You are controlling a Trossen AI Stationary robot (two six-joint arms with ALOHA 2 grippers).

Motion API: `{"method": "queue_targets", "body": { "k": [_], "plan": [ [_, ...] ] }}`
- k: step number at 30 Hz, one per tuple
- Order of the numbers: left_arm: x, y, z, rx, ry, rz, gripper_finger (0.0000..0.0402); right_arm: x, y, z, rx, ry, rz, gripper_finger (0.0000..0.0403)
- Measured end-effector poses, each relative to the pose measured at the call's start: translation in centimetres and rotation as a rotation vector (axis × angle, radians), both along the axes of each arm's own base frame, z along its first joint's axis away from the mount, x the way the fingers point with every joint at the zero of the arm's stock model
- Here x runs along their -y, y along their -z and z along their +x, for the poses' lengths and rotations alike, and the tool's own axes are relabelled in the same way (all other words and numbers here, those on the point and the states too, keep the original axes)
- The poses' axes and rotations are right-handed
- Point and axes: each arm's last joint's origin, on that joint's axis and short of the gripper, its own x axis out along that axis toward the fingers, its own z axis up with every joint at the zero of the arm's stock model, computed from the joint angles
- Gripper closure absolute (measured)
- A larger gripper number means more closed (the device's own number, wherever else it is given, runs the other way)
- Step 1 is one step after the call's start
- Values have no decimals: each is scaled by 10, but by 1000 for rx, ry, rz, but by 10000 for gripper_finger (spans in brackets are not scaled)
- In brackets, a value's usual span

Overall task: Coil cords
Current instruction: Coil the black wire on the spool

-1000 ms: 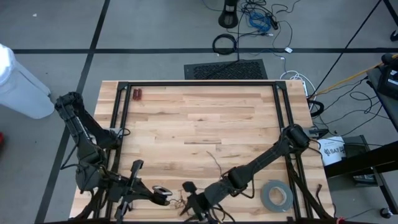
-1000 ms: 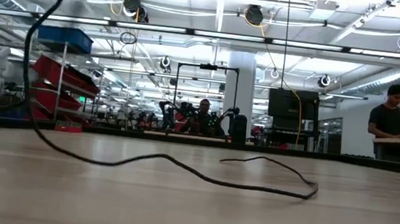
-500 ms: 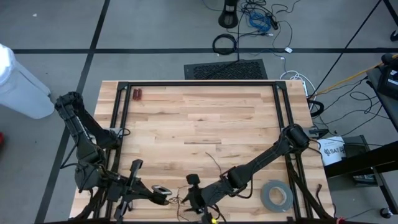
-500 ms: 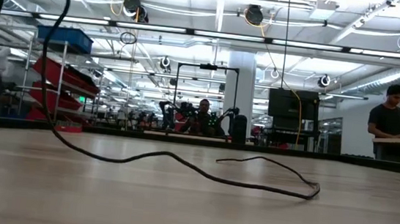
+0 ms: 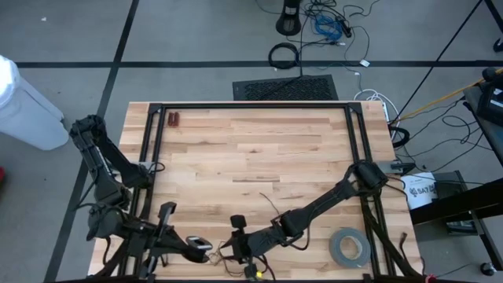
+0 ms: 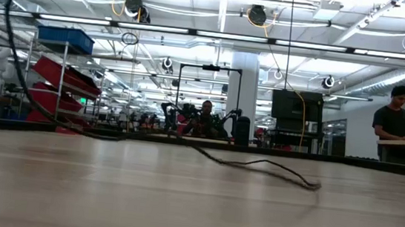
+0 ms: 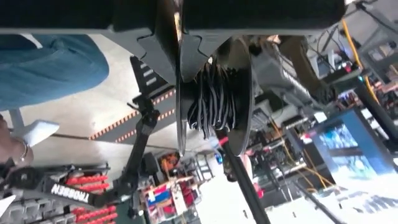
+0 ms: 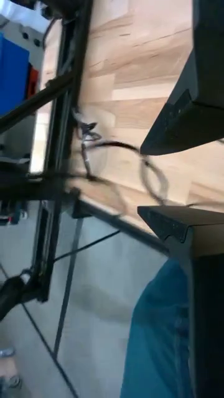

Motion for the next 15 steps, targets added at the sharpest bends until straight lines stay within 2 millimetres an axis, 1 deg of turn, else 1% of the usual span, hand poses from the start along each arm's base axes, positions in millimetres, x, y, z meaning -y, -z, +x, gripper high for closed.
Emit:
{"method": "queue_targets", "body": {
  "k": [2,3,9,12,15],
  "plan": [
    [1,-1,-2,12,7,1,398,3,8,5,4,9,0,273],
    [1,-1,-2,15,9,9,398,3,9,7,25,9,11,273],
    [2,-1,-3,17,14,24,398,1,2,11,138,-18,25,273],
    [2,-1,-3,21,13,33,398,1,-1,12,162,-17,35,274],
    [2,-1,-3,27,14,35,398,1,0,12,157,-15,30,295]
  ]
}}
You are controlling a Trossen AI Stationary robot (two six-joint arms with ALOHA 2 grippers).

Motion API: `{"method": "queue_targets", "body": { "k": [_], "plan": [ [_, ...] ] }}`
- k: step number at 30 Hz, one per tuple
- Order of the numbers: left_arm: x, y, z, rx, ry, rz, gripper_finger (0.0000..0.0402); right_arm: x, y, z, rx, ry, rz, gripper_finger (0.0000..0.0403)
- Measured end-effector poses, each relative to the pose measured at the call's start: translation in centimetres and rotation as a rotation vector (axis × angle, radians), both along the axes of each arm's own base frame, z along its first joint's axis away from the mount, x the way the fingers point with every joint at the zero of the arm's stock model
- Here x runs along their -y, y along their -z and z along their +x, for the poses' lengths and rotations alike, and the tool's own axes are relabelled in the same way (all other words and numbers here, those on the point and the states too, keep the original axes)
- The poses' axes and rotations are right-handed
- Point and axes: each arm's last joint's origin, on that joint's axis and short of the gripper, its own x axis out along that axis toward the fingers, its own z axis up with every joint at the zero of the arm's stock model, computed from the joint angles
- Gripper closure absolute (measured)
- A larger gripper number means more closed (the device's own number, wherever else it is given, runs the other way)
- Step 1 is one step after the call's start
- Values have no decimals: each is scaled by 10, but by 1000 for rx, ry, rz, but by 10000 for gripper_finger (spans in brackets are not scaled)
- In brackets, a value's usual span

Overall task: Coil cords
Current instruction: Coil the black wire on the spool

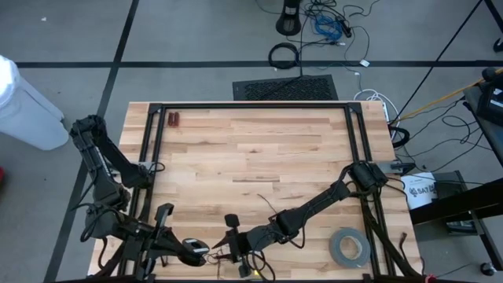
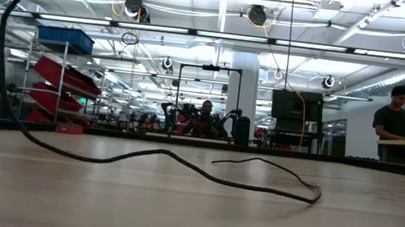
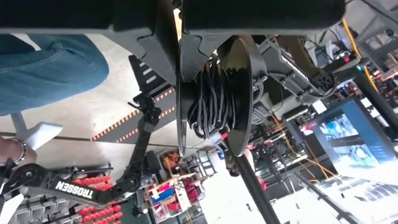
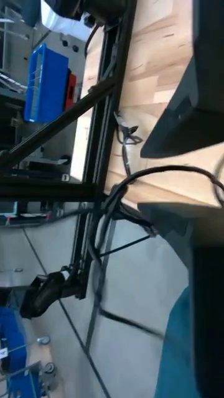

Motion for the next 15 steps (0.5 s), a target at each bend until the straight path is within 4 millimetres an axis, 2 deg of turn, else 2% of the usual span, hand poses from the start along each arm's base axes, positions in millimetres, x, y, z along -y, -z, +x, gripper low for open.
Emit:
{"method": "queue_targets", "body": {
  "k": [5,15],
  "plan": [
    [0,0,-1,1,0,-1,398,0,5,-1,-51,-1,-27,387],
    [3,-9,-27,21,-42,-25,398,3,22,-8,-229,6,-82,402]
  ]
}}
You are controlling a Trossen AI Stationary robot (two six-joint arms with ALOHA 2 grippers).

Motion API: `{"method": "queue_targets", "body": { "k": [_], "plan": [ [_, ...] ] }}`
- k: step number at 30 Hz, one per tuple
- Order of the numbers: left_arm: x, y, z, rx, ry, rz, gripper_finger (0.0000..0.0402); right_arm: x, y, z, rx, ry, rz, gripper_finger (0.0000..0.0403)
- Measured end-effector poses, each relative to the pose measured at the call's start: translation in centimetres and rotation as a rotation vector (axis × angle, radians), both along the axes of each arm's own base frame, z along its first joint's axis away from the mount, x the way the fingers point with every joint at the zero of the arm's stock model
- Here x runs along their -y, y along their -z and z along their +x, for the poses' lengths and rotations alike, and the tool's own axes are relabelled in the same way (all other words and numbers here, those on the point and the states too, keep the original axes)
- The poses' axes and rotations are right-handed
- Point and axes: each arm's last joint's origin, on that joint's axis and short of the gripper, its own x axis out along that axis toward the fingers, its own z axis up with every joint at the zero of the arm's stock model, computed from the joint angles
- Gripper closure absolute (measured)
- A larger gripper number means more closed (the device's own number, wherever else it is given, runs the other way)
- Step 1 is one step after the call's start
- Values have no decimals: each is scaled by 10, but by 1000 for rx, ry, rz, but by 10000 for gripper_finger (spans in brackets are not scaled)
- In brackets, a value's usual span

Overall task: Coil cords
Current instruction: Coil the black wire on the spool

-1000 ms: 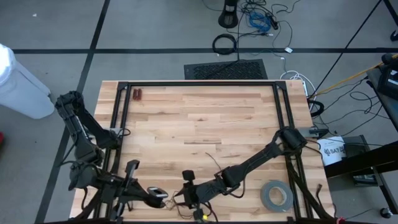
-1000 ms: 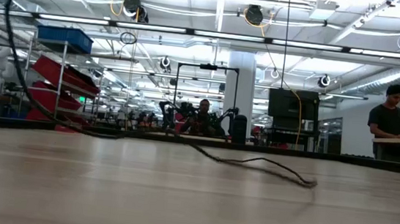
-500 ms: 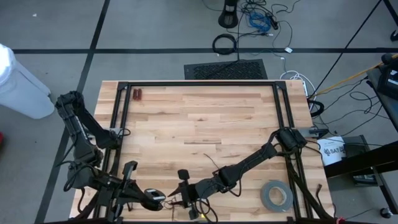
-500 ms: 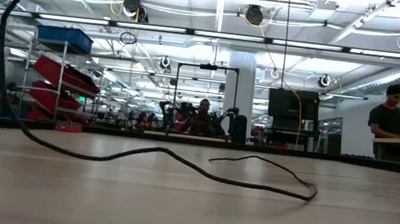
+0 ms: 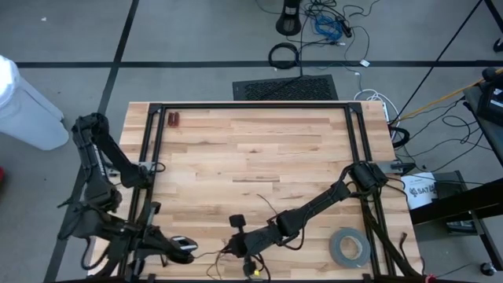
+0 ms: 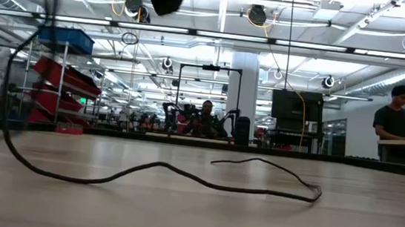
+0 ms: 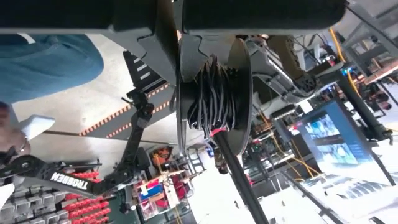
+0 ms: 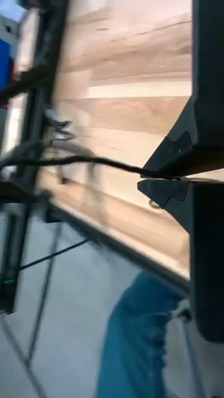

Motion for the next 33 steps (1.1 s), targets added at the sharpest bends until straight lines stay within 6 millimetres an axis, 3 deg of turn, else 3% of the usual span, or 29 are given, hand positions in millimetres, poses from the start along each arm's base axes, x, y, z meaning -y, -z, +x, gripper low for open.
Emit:
{"method": "queue_targets", "body": {
  "k": [8,14,24,33],
  "plan": [
    [5,-7,-21,51,12,32,398,6,15,-10,-198,16,-77,402],
    [6,-16,-29,128,25,62,398,19,11,-27,-367,63,-169,403],
    [4,-27,-38,225,16,89,398,40,-20,-64,-596,172,-269,403],
    [3,-28,-41,220,8,87,398,37,-65,-122,-747,226,-287,403]
  ]
}}
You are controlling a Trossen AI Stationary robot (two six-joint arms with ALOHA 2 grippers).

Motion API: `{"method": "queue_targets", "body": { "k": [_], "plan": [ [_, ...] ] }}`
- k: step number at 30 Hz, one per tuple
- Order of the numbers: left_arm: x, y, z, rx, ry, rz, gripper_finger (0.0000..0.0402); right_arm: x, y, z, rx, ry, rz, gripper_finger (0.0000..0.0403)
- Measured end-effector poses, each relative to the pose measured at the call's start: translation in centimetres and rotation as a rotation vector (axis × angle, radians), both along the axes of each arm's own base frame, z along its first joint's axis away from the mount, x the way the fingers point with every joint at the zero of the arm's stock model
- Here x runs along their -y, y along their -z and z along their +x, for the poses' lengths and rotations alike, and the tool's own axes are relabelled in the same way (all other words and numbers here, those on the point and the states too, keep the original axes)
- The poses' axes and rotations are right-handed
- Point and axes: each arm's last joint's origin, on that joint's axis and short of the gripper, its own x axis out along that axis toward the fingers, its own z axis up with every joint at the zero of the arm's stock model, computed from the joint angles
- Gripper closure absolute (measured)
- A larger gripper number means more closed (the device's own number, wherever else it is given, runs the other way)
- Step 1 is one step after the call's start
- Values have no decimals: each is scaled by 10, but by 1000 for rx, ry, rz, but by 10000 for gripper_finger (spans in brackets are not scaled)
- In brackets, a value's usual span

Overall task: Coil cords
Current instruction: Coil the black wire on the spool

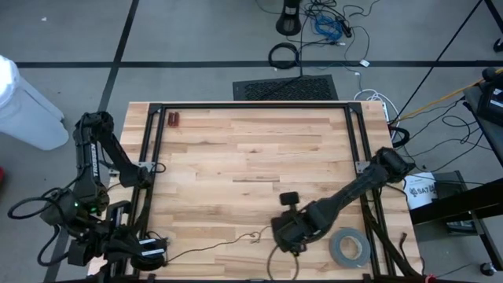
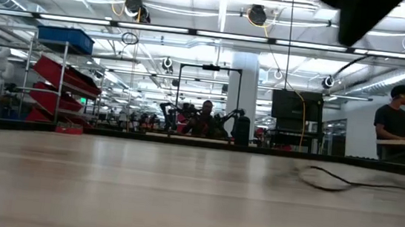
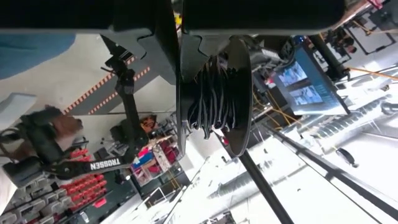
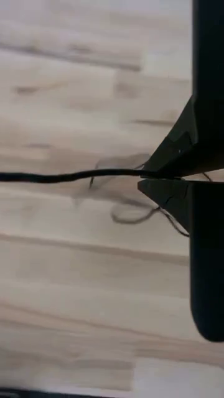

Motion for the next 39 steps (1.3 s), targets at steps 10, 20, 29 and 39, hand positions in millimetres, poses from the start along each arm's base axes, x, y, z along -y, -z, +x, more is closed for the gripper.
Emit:
{"method": "queue_targets", "body": {
  "k": [10,20,29,39],
  "plan": [
    [-1,-1,-5,0,8,-5,398,-4,-13,-53,-63,90,-30,403],
    [-3,-4,-7,-4,14,-27,398,-6,5,-112,-42,196,34,403],
    [-6,1,8,-54,-30,-68,398,-18,-31,-107,348,93,109,385],
    [-11,17,34,-173,-102,-88,398,-24,-63,-53,837,-40,84,350]
  ]
}}
